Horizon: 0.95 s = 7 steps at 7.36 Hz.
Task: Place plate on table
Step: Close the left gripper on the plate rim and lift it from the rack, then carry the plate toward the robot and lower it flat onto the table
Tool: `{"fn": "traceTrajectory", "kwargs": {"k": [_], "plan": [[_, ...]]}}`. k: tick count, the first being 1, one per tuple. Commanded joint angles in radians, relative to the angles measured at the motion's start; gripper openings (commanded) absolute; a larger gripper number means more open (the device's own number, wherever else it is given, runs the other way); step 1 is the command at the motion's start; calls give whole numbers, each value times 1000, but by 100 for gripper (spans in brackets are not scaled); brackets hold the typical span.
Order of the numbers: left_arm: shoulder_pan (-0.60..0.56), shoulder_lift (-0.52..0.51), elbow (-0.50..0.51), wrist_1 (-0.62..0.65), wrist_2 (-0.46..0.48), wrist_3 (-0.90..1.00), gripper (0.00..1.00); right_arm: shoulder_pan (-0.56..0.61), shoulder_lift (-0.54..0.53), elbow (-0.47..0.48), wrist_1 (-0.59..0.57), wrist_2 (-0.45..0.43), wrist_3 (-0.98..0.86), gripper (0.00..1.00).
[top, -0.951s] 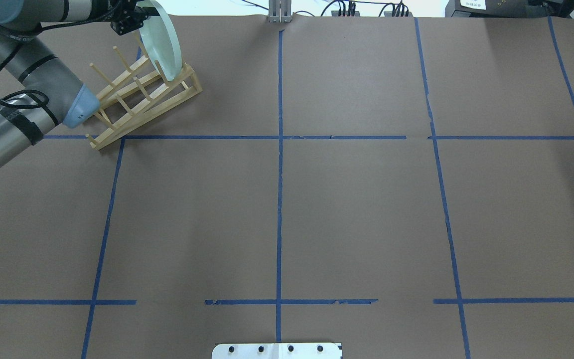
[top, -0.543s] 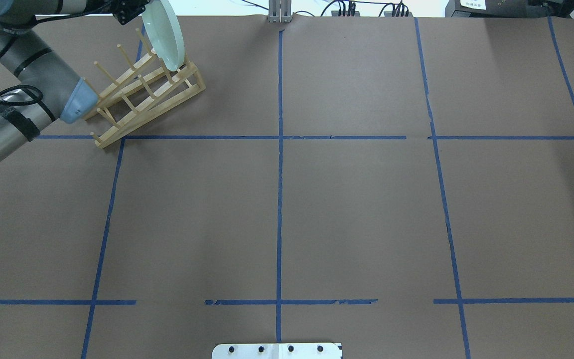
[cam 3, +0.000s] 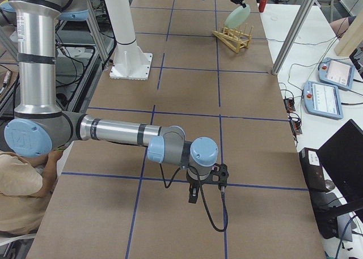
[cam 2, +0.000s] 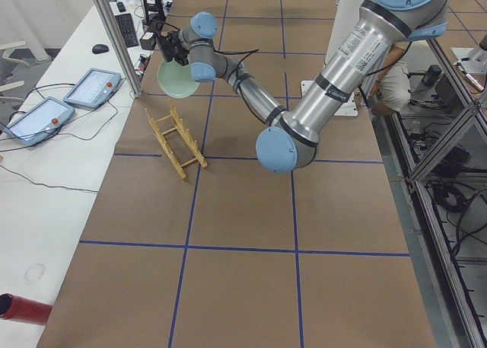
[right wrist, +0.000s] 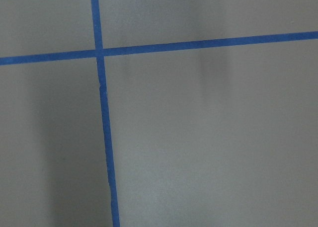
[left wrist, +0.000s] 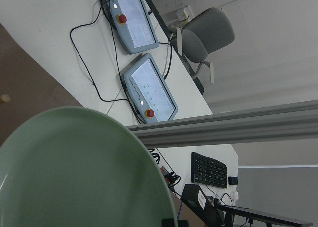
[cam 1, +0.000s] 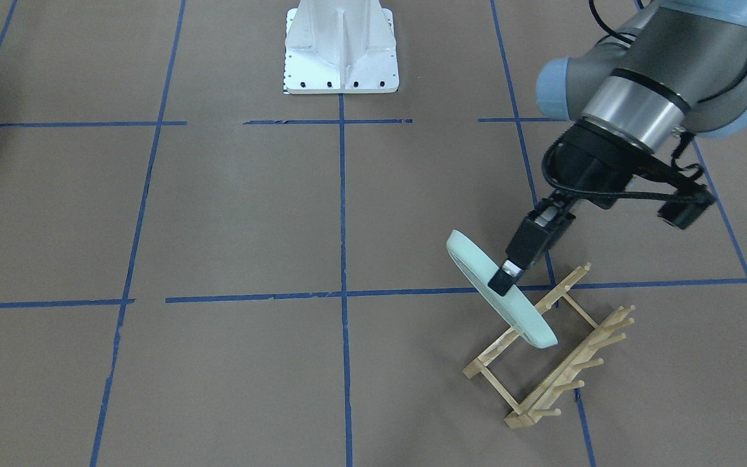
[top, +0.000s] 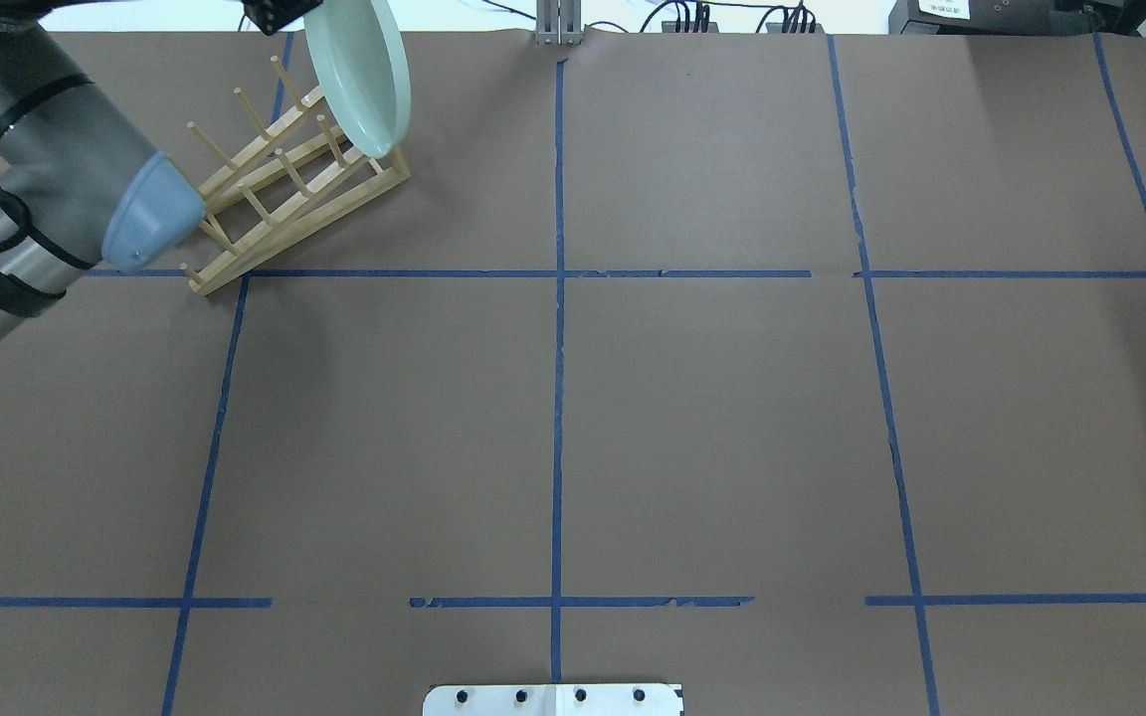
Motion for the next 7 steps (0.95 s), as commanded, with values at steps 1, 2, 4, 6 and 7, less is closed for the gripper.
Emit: {"fn": "traceTrajectory", "kwargs": {"k": [1, 2, 4, 6, 7], "plan": [[154, -40, -54, 369, 8, 25, 0, 0, 0, 0, 0, 0, 0, 100], [204, -89, -49, 590, 8, 118, 0, 0, 0, 0, 0, 0, 0, 100], [306, -183, 35, 884, 19, 221, 0, 0, 0, 0, 0, 0, 0, 100], [409, -277, 248, 929, 146, 267, 0, 0, 0, 0, 0, 0, 0, 100], [417, -269, 253, 934, 149, 339, 0, 0, 0, 0, 0, 0, 0, 100]]}}
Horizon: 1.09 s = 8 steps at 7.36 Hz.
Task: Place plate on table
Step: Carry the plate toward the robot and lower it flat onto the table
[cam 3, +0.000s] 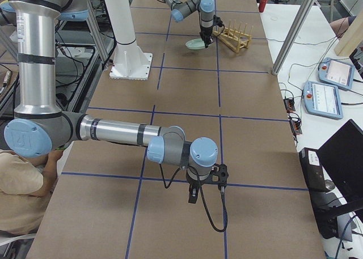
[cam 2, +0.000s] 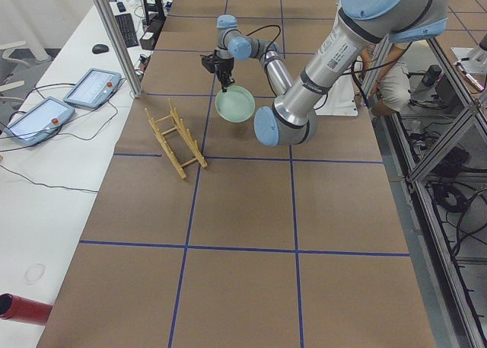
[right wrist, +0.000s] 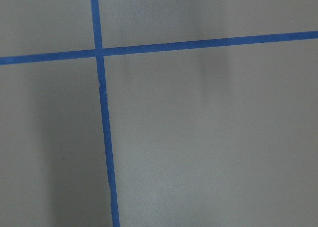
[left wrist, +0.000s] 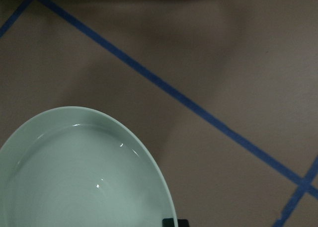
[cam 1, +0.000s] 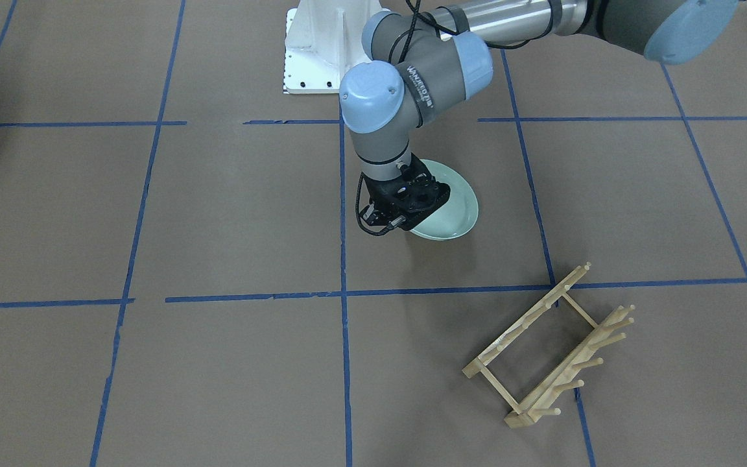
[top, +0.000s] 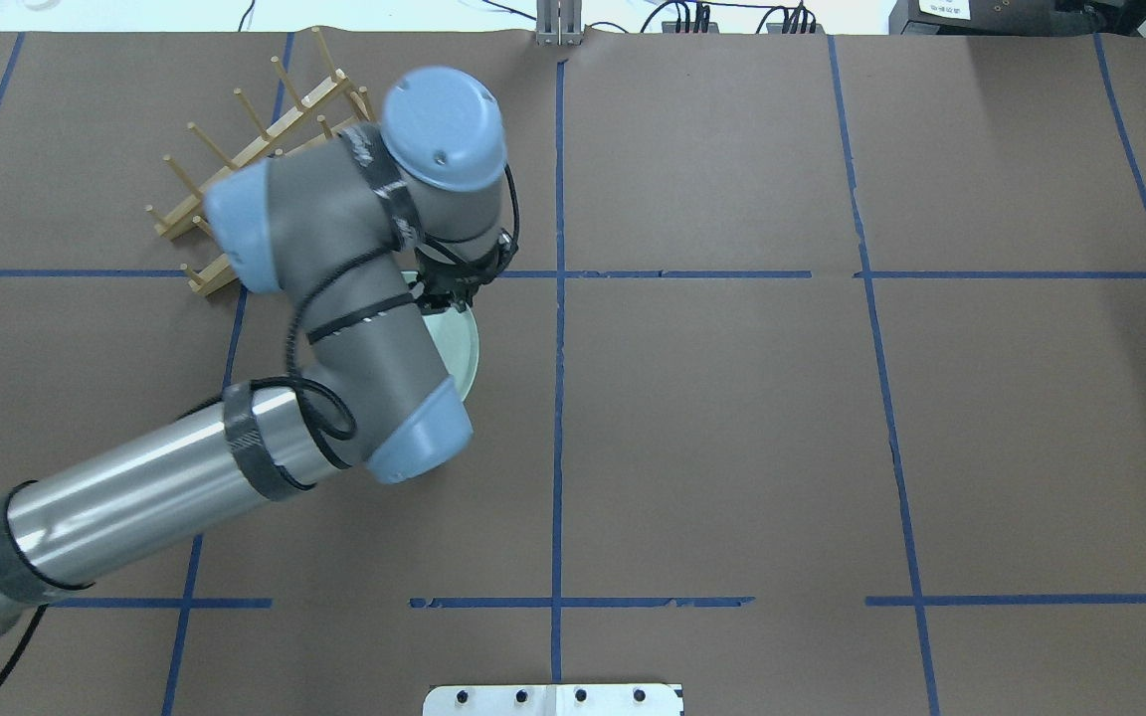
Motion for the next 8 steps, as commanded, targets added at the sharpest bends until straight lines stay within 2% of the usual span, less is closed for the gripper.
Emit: {"fn": "traceTrajectory", "kwargs": {"k": [1, 3, 4, 5, 6, 7, 8], "plan": [[32, -5, 44, 20, 28, 81, 0, 0, 0, 0, 0, 0, 0, 100], [46, 16, 37, 23, 37, 116, 100, 0, 0, 0, 0, 0, 0, 100], [46, 39, -1, 39, 36, 167, 100, 0, 0, 0, 0, 0, 0, 100], [-1, 89, -104, 70, 36, 315, 100, 0, 0, 0, 0, 0, 0, 100], [-112, 195, -239, 61, 26, 456, 100, 0, 0, 0, 0, 0, 0, 100], [-255, 293, -325, 12, -13, 652, 100, 0, 1, 0, 0, 0, 0, 100], [-410, 390, -326, -81, -187, 825, 100, 0, 0, 0, 0, 0, 0, 100]]}}
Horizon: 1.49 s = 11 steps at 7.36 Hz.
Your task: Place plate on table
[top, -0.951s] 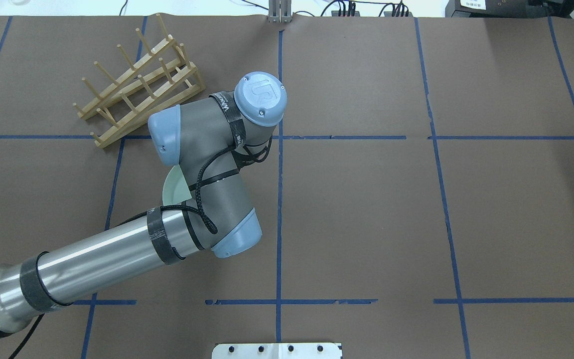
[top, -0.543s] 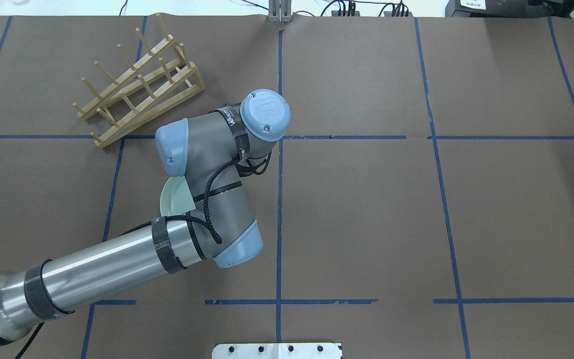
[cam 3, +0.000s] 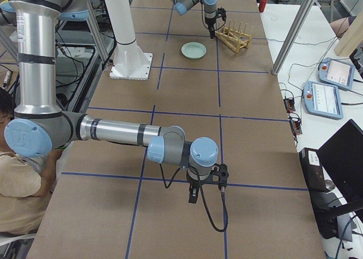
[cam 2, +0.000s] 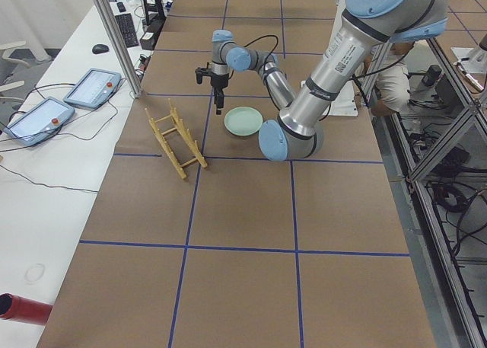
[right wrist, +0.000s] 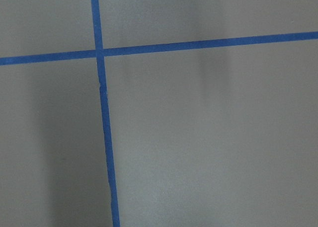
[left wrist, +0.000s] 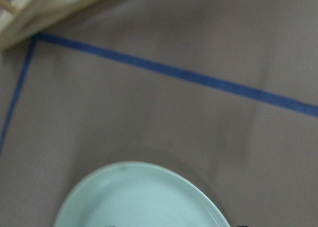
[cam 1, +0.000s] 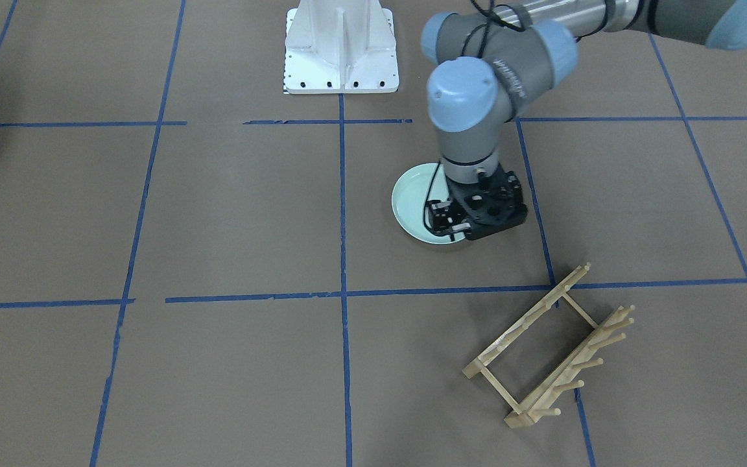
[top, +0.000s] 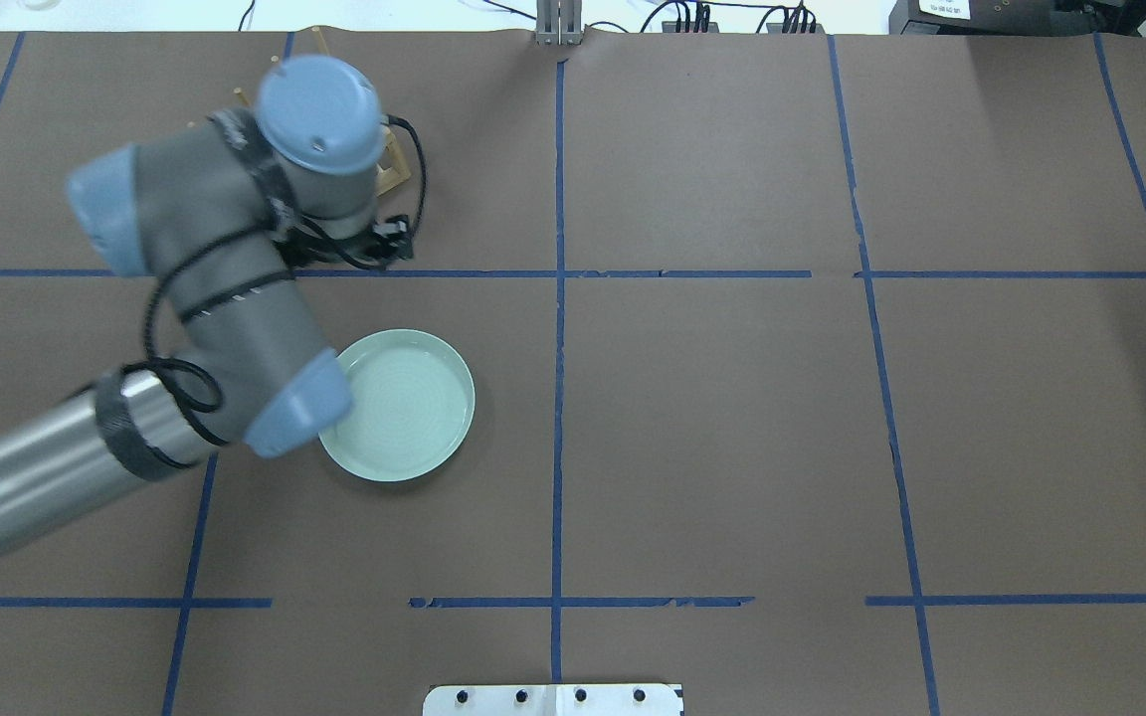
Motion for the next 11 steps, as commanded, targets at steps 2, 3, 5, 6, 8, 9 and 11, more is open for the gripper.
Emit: {"fn": "traceTrajectory", "kwargs": {"k": [2, 3, 5, 6, 8, 9, 11], "plan": [[-447, 355, -36, -332, -363, 496, 100, 0, 1, -2, 0, 0, 0, 100], [-552, 443, -7, -361, -413, 682, 100, 0, 0, -2, 0, 0, 0, 100], [-710, 567, 39, -356, -474, 896, 100, 0, -1, -2, 0, 0, 0, 100], [-784, 578, 93, -344, -471, 972, 100, 0, -1, 0, 0, 0, 0, 100], [-873, 597, 122, -178, -472, 1122, 100, 0, 1, 0, 0, 0, 0, 100], [-875, 583, 116, -90, -512, 1121, 100, 0, 0, 0, 0, 0, 0, 100], [-875, 606, 101, -93, -569, 1120, 100, 0, -1, -2, 0, 0, 0, 100]]}}
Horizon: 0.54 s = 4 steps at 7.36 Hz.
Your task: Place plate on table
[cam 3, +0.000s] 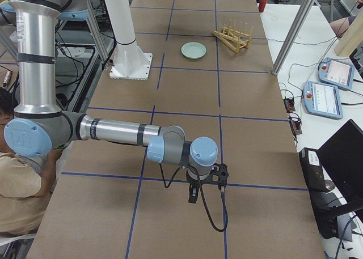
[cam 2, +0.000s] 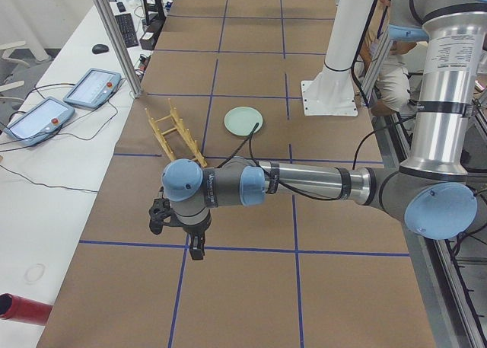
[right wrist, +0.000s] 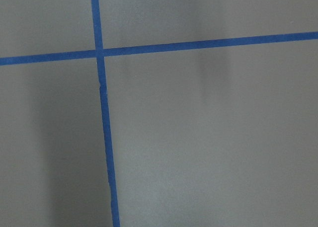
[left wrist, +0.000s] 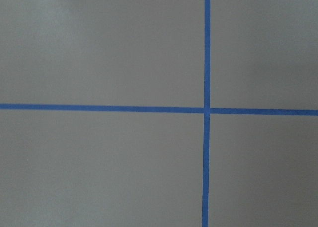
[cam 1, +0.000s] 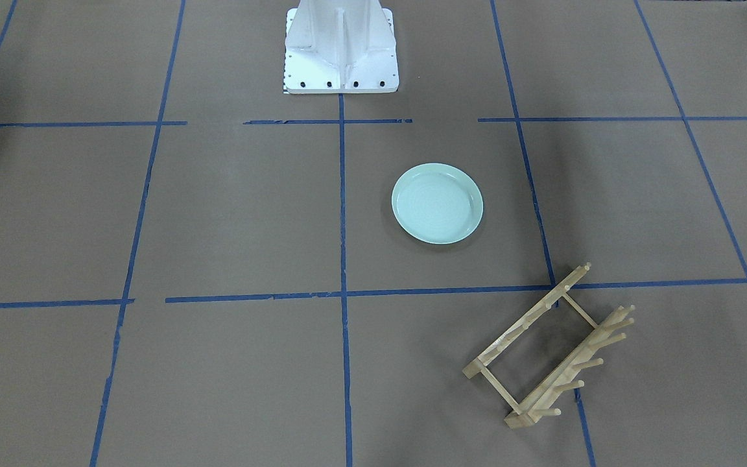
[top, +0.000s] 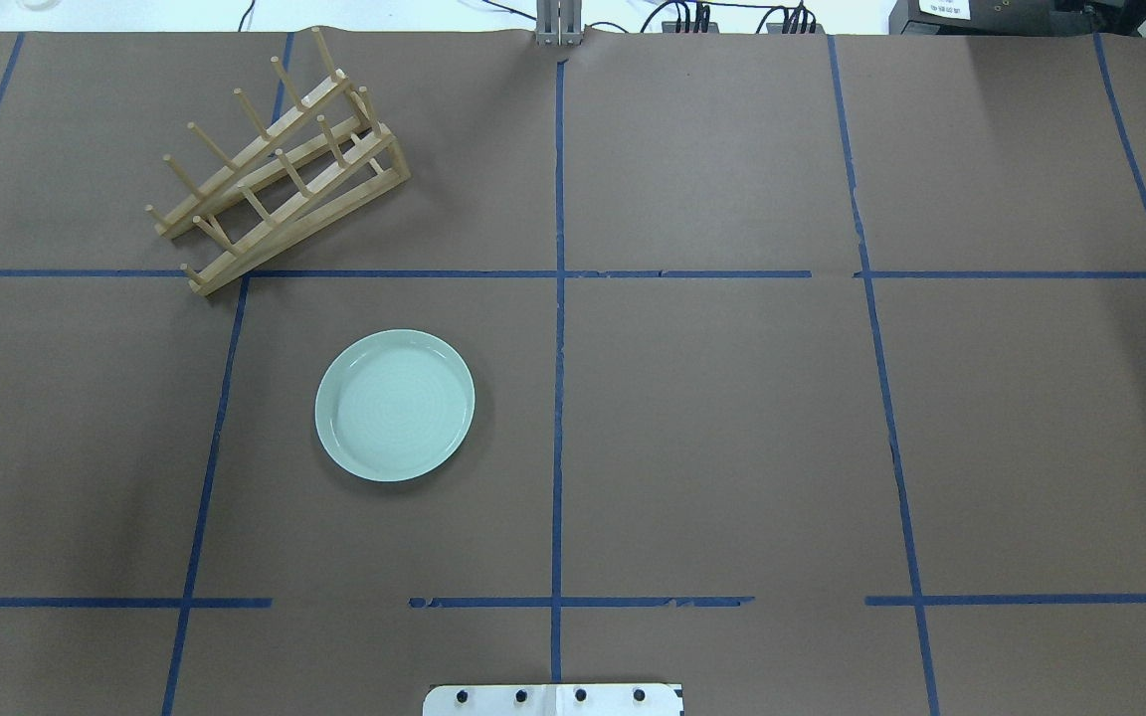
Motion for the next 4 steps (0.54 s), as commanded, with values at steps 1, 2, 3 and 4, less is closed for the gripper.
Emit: {"fn": "traceTrajectory", "kwargs": {"k": [1, 2, 3, 4], "plan": [[1, 16, -18, 9, -28, 4, 100, 0, 0, -1, 0, 0, 0, 100], [6, 14, -27, 2, -28, 7, 100, 0, 0, -1, 0, 0, 0, 100], [7, 16, -21, -42, -26, 7, 100, 0, 0, 0, 0, 0, 0, 100], [9, 17, -16, -86, -20, 7, 100, 0, 0, 0, 0, 0, 0, 100]]}}
